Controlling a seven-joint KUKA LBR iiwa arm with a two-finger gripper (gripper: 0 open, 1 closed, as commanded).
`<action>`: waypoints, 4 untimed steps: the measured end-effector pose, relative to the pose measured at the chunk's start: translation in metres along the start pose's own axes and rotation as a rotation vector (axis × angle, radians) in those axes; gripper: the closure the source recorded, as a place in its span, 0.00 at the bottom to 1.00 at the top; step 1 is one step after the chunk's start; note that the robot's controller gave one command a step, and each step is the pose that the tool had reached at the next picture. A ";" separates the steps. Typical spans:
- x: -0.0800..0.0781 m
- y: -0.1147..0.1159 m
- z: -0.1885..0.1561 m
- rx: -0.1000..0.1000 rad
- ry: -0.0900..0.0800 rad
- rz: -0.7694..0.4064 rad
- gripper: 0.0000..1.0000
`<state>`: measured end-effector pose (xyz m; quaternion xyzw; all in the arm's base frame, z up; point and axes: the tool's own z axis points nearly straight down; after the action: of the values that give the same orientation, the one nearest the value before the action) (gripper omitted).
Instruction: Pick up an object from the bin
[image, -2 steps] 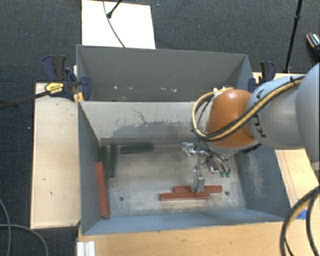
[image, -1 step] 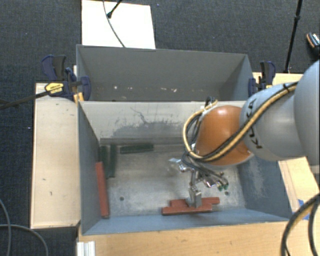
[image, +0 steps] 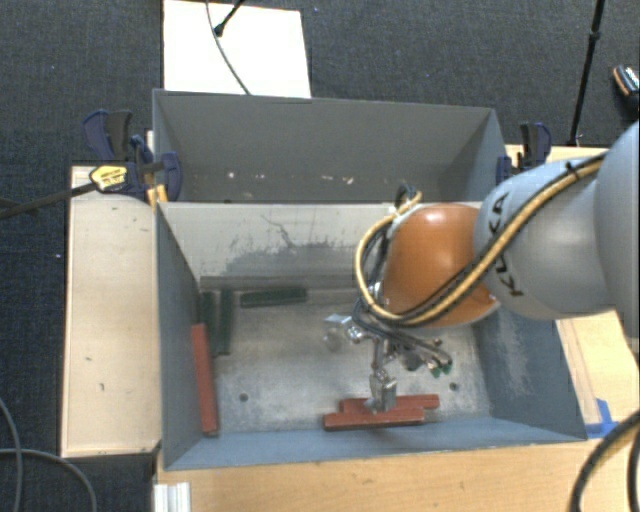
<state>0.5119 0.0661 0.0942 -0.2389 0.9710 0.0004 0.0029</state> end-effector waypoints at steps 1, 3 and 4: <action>0.032 0.003 0.022 0.004 -0.011 0.037 0.00; 0.031 0.004 0.022 0.004 -0.011 0.032 0.00; 0.032 0.004 0.021 0.002 -0.004 0.033 1.00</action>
Offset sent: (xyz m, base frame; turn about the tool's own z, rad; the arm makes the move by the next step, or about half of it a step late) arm -0.0334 -0.0121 -0.0242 0.0356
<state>0.4817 0.0545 0.0734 -0.2228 0.9748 -0.0002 0.0051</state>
